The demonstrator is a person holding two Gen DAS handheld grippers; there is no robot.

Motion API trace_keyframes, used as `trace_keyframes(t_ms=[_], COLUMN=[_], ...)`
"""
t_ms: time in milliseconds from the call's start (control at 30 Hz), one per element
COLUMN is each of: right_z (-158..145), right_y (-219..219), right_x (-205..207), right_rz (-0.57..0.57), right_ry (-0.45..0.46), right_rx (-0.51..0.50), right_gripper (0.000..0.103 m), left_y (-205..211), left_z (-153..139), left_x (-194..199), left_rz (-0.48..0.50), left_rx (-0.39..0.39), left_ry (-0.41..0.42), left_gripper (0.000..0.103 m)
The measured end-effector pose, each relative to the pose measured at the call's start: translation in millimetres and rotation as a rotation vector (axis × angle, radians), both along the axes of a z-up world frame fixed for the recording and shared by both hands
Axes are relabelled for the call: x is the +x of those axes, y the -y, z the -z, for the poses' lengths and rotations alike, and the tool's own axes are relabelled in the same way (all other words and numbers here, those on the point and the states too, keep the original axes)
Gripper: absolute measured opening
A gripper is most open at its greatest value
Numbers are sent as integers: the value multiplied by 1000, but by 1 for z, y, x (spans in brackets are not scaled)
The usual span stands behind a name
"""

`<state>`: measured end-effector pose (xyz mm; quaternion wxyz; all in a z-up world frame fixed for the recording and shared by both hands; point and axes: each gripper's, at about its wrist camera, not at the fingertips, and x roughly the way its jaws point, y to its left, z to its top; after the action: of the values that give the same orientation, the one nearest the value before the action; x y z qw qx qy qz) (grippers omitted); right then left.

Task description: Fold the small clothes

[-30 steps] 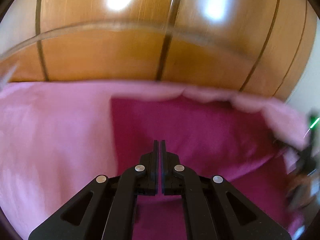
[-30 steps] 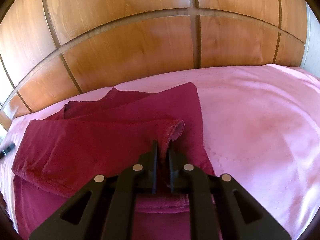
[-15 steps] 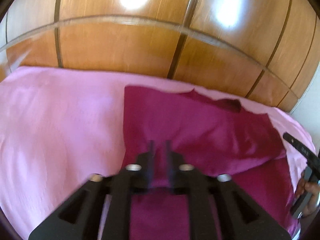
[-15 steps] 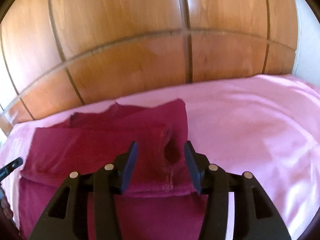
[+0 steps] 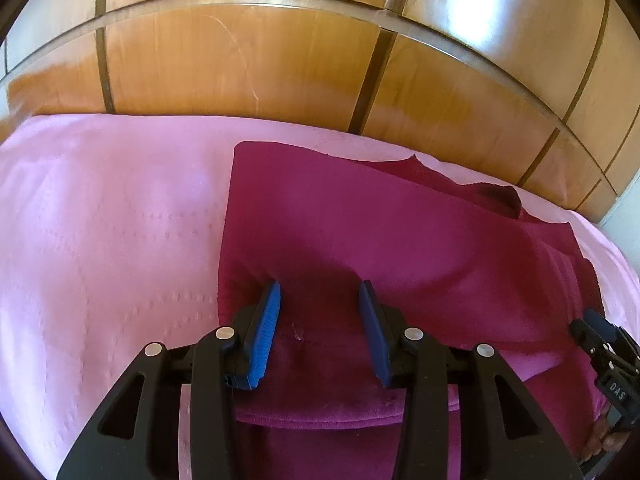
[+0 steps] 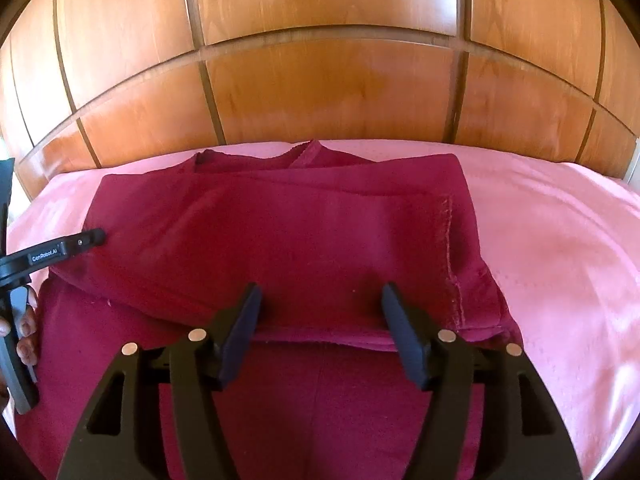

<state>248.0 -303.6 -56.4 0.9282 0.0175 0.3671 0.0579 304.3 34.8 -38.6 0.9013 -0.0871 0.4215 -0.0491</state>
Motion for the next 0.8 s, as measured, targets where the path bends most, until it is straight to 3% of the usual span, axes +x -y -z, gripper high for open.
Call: trace_keyframes(t_ms=[233, 300, 367, 633, 800], right_z=[3, 3, 2, -9, -7], right_y=[0, 1, 0, -9, -3], right_x=[-3, -3, -4, -27, -49], right_rz=[-2, -5, -5, -6, 17], right_ry=[9, 9, 13, 42, 14], right_rx=[11, 15, 14, -12, 26], right_gripper=[66, 67, 69, 94, 95], left_y=[7, 6, 7, 8, 5], left_z=[-17, -25, -34, -51, -50], left_x=[-25, -40, -58, -117, -140], left_rz=[-54, -63, -62, -50, -47], left_rx=[41, 38, 40, 54, 51], left_ry=[32, 63, 92, 137, 128], left_gripper=[41, 49, 50, 50, 50])
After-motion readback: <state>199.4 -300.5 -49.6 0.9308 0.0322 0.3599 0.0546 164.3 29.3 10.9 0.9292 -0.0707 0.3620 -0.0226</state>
